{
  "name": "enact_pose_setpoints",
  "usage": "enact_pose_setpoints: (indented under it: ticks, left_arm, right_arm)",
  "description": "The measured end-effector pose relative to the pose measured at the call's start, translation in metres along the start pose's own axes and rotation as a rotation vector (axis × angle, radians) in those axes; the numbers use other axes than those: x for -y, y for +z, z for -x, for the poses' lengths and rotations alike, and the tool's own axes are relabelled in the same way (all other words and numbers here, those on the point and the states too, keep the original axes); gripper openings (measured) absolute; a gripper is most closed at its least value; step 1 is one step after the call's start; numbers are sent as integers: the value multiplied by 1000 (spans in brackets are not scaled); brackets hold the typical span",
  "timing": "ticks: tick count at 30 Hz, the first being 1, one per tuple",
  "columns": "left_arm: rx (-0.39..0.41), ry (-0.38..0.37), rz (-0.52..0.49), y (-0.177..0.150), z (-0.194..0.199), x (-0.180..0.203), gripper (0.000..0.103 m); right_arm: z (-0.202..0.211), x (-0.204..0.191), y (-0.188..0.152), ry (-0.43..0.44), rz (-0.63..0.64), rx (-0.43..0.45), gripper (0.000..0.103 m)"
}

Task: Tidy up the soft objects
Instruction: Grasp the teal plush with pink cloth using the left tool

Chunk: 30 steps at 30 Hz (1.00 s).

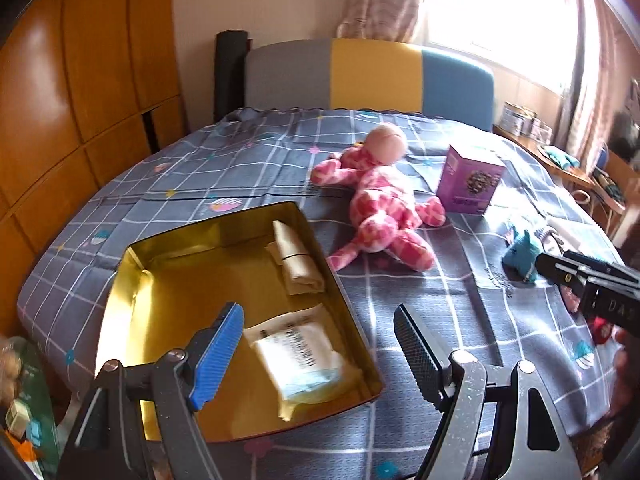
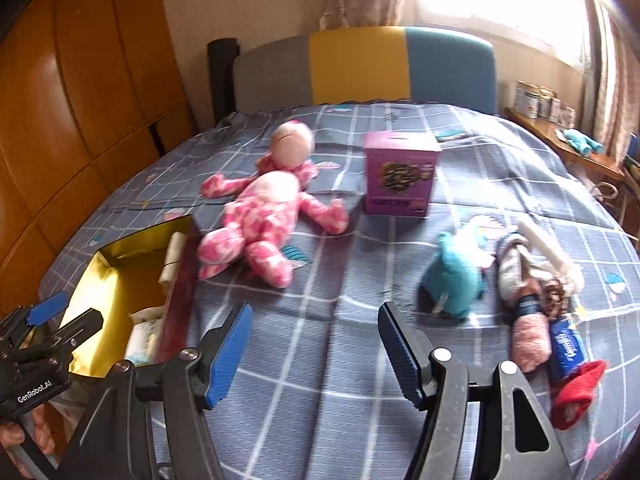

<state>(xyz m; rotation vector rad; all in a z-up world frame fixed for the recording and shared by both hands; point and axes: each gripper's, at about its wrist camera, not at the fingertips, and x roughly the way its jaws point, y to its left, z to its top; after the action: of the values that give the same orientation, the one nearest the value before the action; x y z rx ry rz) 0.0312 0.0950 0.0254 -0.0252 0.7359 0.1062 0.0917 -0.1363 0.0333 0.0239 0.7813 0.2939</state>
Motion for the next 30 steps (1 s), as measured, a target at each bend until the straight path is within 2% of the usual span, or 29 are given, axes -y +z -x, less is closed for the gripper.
enact_pose_setpoints:
  ticks: [12, 19, 22, 25, 30]
  left_arm:
    - [-40, -98, -145, 15, -27, 62, 78]
    - [-86, -210, -236, 27, -47, 113, 78]
    - [-113, -269, -243, 34, -58, 135, 78]
    - [-156, -319, -243, 43, -76, 161, 78]
    - [-203, -379, -224, 55, -104, 200, 78]
  right_arm:
    - [29, 113, 9, -235, -150, 61, 66]
    - [33, 193, 7, -391, -308, 91, 66]
    - [29, 215, 1, -409, -356, 101, 66]
    - [25, 229, -7, -388, -414, 99, 66]
    - [31, 230, -8, -355, -434, 135, 66]
